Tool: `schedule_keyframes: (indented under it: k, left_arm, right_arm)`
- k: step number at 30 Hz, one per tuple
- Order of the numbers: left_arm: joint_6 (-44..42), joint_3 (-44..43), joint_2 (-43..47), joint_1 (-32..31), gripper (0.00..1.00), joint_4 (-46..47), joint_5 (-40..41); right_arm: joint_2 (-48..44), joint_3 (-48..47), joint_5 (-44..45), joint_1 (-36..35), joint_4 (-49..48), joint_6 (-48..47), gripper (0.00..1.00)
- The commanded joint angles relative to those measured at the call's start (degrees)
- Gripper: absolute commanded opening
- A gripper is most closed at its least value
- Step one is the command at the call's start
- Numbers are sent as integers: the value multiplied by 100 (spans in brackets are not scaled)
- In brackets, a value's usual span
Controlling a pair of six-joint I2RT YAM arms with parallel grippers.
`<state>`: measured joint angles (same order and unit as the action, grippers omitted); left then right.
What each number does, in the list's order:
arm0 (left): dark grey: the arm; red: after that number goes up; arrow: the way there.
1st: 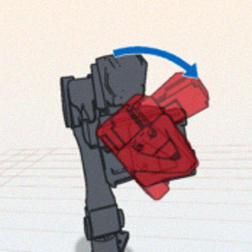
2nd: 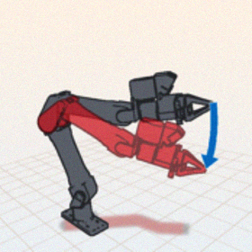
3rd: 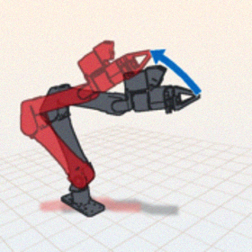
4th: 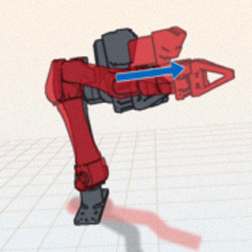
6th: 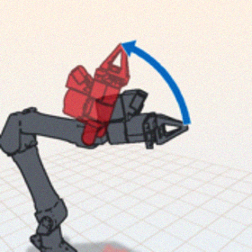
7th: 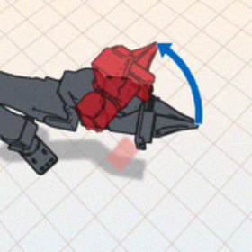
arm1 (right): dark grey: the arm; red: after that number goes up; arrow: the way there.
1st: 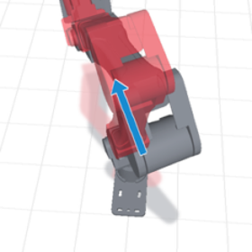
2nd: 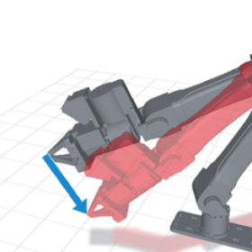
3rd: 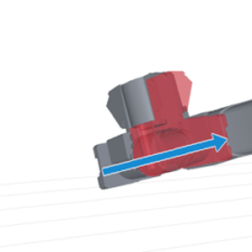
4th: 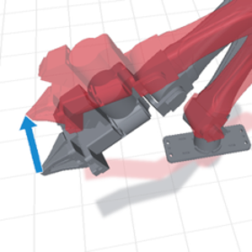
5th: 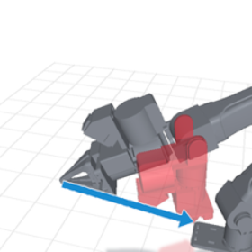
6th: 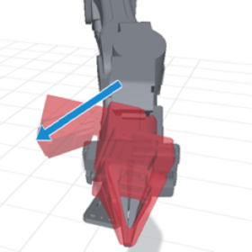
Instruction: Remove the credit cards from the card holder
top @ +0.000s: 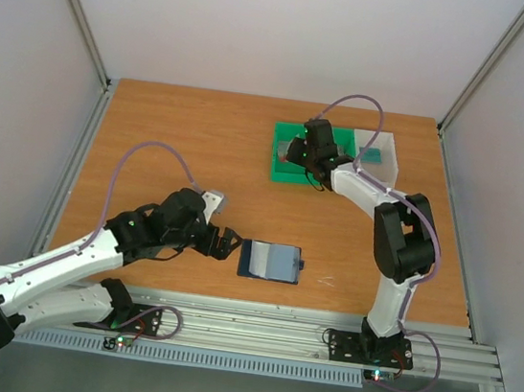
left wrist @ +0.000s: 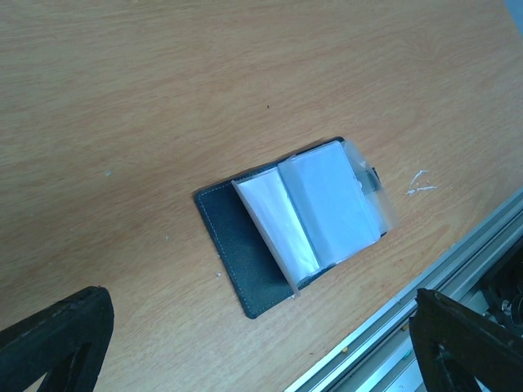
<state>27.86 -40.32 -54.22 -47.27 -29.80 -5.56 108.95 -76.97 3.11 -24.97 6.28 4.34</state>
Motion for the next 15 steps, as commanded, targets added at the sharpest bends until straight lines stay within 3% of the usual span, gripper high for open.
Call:
schedule_keyframes:
  k: [1,15]
  left_arm:
    - [70,117,171,13,99,173,125]
    - [45,158,264,15,99,119,170]
  right_arm:
    - [273,-367,6,43,-124,52,1]
    - [971,-726,-160,101,-114,230,1]
